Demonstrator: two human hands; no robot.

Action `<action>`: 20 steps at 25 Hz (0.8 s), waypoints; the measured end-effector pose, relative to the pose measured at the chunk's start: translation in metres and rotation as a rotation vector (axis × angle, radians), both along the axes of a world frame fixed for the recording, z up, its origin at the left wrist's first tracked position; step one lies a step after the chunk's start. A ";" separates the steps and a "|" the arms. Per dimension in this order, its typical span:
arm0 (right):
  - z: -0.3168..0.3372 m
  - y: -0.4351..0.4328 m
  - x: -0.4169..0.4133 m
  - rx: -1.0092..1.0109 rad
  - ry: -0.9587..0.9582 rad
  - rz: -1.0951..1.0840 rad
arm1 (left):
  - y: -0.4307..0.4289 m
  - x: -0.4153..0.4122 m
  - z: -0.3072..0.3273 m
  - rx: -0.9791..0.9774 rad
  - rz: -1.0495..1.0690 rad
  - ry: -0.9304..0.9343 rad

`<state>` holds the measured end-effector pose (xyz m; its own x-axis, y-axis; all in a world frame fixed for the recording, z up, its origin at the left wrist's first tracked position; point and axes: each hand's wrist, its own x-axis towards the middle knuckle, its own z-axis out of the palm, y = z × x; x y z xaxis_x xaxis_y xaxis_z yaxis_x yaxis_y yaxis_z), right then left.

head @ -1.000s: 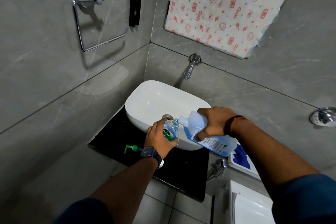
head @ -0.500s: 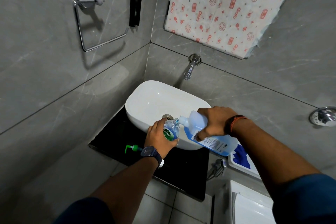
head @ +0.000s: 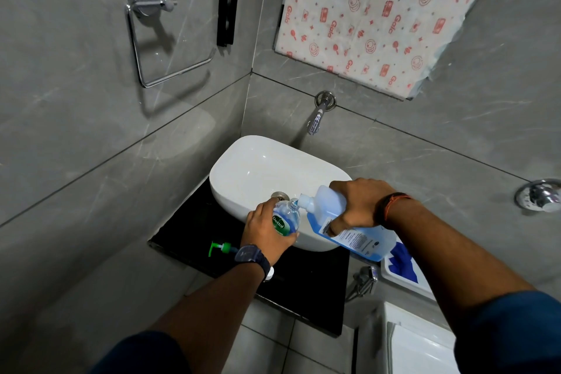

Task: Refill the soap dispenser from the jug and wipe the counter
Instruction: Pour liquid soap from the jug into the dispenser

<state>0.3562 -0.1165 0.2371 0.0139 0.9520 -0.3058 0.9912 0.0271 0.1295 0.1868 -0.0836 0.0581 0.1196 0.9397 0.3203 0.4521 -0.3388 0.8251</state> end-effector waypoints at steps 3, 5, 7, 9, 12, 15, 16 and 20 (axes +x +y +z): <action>-0.001 0.000 0.000 -0.006 0.007 -0.004 | -0.001 -0.001 0.001 -0.001 0.002 0.003; -0.001 0.000 -0.001 -0.021 0.009 -0.001 | -0.002 -0.002 0.002 0.002 -0.004 0.005; 0.000 0.001 -0.002 -0.021 0.006 0.005 | -0.002 -0.003 0.003 -0.012 -0.006 0.006; 0.000 0.002 -0.002 -0.002 0.003 0.010 | -0.002 -0.004 0.004 -0.010 -0.001 0.010; 0.001 0.003 -0.003 -0.002 0.006 0.011 | -0.002 -0.005 0.005 -0.023 -0.009 0.011; 0.001 0.004 -0.003 -0.013 0.007 0.012 | -0.002 -0.005 0.006 -0.025 -0.010 0.008; 0.001 0.004 -0.003 -0.022 0.011 0.013 | -0.003 -0.005 0.006 -0.023 -0.008 0.007; 0.003 0.003 -0.003 -0.008 -0.002 0.015 | -0.004 -0.004 0.007 -0.011 -0.002 0.002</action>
<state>0.3530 -0.1140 0.2398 -0.0001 0.9496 -0.3135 0.9904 0.0434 0.1312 0.1826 -0.0871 0.0649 0.1227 0.9429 0.3096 0.4532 -0.3308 0.8278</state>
